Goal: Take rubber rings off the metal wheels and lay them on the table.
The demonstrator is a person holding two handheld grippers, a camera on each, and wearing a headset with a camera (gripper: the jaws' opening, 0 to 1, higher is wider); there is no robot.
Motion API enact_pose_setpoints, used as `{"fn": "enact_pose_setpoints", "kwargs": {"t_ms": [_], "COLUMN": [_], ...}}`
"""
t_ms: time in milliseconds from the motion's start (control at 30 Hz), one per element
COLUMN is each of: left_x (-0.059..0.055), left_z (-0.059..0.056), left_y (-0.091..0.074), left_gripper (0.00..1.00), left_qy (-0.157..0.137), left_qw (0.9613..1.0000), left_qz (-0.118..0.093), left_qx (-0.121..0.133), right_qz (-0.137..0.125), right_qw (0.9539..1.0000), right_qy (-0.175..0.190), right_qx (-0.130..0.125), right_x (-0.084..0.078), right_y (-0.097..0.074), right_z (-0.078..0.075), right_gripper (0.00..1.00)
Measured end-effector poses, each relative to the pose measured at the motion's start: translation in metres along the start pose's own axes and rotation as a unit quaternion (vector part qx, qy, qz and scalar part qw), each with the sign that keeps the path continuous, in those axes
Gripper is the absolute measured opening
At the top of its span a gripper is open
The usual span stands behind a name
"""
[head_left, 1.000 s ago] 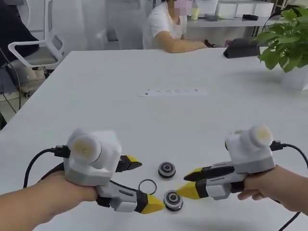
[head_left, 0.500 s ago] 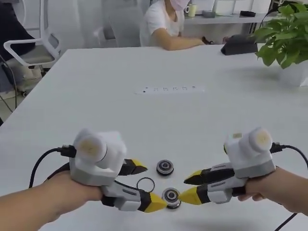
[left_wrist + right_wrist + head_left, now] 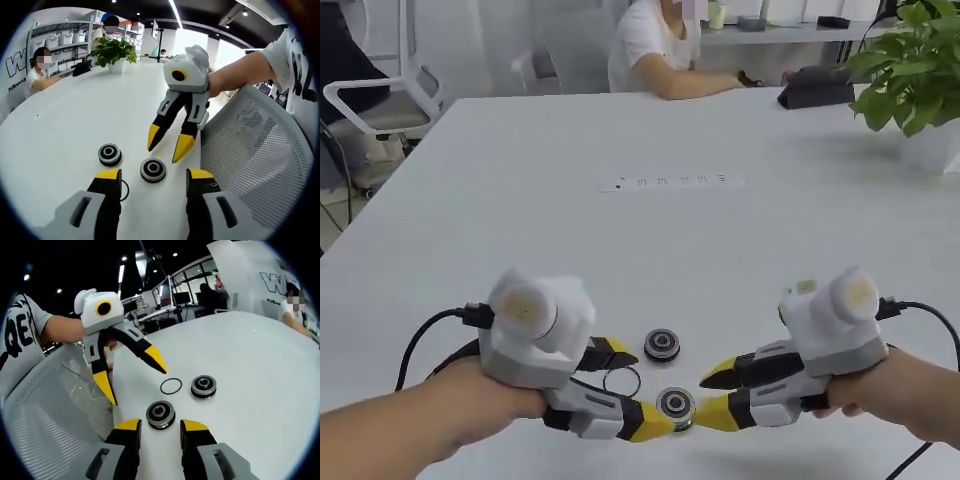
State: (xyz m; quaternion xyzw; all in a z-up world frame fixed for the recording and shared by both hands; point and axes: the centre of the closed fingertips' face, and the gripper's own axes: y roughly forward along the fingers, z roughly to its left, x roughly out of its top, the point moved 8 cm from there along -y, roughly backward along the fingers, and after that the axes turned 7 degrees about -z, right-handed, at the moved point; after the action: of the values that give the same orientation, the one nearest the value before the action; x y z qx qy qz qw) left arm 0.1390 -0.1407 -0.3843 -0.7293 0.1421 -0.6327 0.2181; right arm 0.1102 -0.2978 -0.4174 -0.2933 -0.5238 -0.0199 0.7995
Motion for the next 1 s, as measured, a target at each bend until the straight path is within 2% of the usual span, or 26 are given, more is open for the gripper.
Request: {"fn": "enact_pose_setpoints", "kwargs": {"t_ms": [700, 1000], "left_x": [-0.008, -0.008], "left_z": [0.000, -0.002], "left_y": [0.014, 0.021], "left_gripper": [0.37, 0.31], "left_qy": [-0.005, 0.000], "left_qw": [0.9999, 0.9998], "left_qz": [0.013, 0.014], "left_qx": [-0.010, -0.017], "right_qz": [0.024, 0.033], "right_qw": [0.9990, 0.9983], "right_qy": [-0.037, -0.048], "right_qx": [0.008, 0.010], "right_x": [-0.006, -0.008], "right_y": [0.010, 0.013], "right_z": [-0.003, -0.003], "right_gripper": [0.21, 0.18]}}
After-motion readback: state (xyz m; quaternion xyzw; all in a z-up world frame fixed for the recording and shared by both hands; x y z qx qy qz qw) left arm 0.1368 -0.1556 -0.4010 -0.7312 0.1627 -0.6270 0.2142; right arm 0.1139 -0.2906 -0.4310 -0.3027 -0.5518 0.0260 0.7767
